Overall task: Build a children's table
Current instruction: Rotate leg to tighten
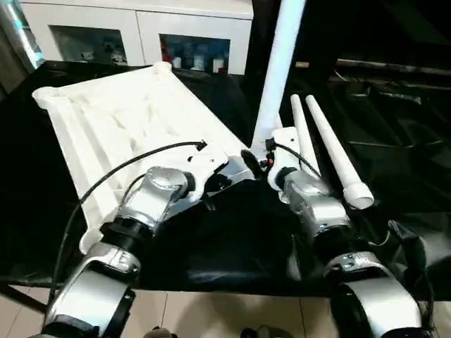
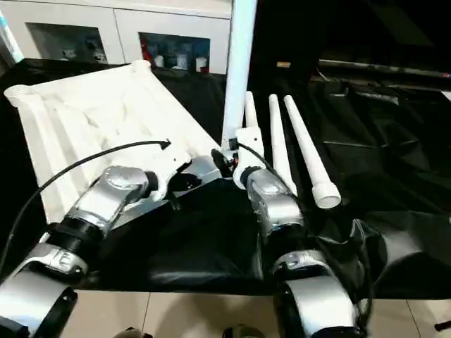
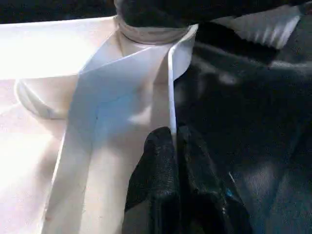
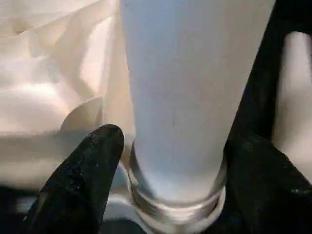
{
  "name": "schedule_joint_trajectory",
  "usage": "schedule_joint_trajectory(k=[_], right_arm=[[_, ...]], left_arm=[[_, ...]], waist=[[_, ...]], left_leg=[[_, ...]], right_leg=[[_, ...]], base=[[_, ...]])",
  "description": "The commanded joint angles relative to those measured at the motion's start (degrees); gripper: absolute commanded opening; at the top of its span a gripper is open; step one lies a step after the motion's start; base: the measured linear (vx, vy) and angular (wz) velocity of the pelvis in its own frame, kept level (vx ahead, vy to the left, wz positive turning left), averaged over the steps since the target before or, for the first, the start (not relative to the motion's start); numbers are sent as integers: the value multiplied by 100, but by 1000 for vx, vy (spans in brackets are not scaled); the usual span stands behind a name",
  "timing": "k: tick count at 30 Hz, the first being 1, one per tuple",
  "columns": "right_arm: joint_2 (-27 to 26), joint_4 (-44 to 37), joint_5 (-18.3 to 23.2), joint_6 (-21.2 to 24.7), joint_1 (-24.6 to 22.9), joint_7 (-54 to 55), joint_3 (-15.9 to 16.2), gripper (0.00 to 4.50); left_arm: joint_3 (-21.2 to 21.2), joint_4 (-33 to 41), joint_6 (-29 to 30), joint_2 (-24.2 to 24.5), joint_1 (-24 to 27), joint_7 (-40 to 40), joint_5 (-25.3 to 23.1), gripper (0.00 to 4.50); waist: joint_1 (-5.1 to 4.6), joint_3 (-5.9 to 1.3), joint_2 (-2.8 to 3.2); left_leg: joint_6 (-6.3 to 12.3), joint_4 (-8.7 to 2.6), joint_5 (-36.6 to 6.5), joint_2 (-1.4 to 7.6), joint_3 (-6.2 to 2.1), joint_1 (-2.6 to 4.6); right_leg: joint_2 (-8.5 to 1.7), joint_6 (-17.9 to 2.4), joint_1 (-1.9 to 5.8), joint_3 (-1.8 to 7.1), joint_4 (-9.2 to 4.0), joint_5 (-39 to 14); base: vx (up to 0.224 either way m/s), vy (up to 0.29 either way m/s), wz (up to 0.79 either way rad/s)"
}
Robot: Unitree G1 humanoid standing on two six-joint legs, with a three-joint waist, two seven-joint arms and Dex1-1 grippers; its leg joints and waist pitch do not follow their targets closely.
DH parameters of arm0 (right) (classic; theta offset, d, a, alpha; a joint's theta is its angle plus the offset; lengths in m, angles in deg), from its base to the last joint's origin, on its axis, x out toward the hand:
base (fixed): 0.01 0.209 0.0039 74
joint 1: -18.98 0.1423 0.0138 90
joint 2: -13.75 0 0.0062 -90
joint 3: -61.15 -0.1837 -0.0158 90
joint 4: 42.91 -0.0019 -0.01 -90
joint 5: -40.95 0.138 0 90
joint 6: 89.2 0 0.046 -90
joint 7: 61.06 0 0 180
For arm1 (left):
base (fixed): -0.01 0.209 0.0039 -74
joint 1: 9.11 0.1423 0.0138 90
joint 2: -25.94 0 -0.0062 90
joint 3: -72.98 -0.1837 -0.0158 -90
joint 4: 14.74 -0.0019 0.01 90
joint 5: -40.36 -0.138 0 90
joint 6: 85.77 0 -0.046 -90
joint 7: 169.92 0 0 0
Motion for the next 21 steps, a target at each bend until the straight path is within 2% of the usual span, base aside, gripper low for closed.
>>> schedule_joint_trajectory(k=[1, 2, 3, 4, 5, 7, 9, 10, 11, 13, 15, 16, 20, 21], right_arm=[[73, -252, -78, 152, -159, -780, 427, 345], [209, -385, -87, 159, -226, -1029, 513, 345], [524, -677, -144, 133, -382, -1554, 741, 345], [616, -751, -169, 109, -425, -1708, 807, 345], [699, -818, -179, 101, -463, -1834, 852, 345], [804, -890, -176, 107, -498, -1988, 893, 345], [1046, -1086, -156, 122, -574, -2325, 982, 345], [1145, -1171, -145, 142, -599, -2466, 1007, 345], [1169, -1181, -145, 151, -597, -2487, 1004, 345], [1268, -1230, -150, 192, -587, -2569, 1004, 345], [1283, -1222, -154, 204, -567, -2593, 1005, 345], [1275, -1210, -146, 209, -553, -2609, 1002, 345], [1254, -1239, -95, 235, -554, -2703, 1008, 345], [1254, -1258, -75, 244, -564, -2728, 1013, 320]], left_arm=[[-6, 176, -285, 35, 73, -220, 148, 0], [2, 202, -294, 100, 100, -311, 172, 0], [4, 256, -356, 255, 156, -510, 203, 0], [2, 271, -397, 303, 173, -579, 211, 0], [-1, 298, -436, 351, 197, -672, 231, 0], [-11, 347, -454, 407, 225, -795, 259, 0], [-45, 574, -585, 567, 352, -1238, 404, 0], [-64, 709, -658, 644, 422, -1484, 494, 0], [-72, 764, -680, 673, 449, -1581, 530, 0], [-98, 919, -702, 768, 525, -1861, 615, 0], [-103, 885, -754, 782, 512, -1866, 582, 0], [-101, 870, -772, 782, 504, -1859, 573, 0], [-92, 876, -766, 781, 499, -1869, 574, 0], [-90, 892, -760, 785, 506, -1876, 580, 0]], waist=[[64, -373, 36], [61, -376, 36], [84, -380, 43], [93, -373, 32], [92, -373, 35], [95, -365, 38], [109, -358, 30], [101, -351, 46], [92, -353, 40], [95, -360, 65], [122, -389, 61], [139, -390, 68], [164, -376, 54], [170, -375, 61]], left_leg=[[276, -366, -1035, 120, -21, -26], [305, -365, -974, 116, -19, -39], [322, -360, -934, 119, -15, -20], [340, -360, -926, 126, -11, -12], [355, -363, -914, 130, -13, -31], [332, -370, -965, 134, -14, -20], [295, -374, -1023, 130, -16, -2], [301, -377, -1028, 135, -20, -20], [304, -380, -1041, 145, -19, -22], [302, -372, -1033, 147, -12, 5], [364, -349, -745, 145, 4, -2], [377, -347, -701, 146, 8, 0], [367, -350, -710, 138, 14, -10], [359, -351, -716, 138, 13, -7]], right_leg=[[-453, -988, 332, 302, -464, -1357], [-455, -1019, 338, 301, -447, -1329], [-447, -1016, 331, 296, -453, -1301], [-442, -1017, 330, 299, -460, -1278], [-450, -1050, 340, 303, -438, -1248], [-452, -1054, 328, 301, -446, -1336], [-450, -1028, 326, 298, -467, -1518], [-456, -1035, 329, 304, -459, -1515], [-455, -1040, 328, 306, -458, -1502], [-454, -1109, 302, 313, -454, -1415], [-428, -1267, 315, 319, -373, -800], [-429, -1295, 316, 319, -363, -701], [-436, -1308, 333, 315, -356, -654], [-439, -1293, 334, 317, -356, -689]], base=[[0, 0, 0], [0, 0, 0], [0, 0, 0], [0, 0, 0], [0, 0, 0], [0, 0, 0], [0, 0, 0], [0, 0, 0], [0, 0, 0], [0, 0, 0], [0, 0, 0], [0, 0, 0], [0, 0, 0], [0, 0, 0]])
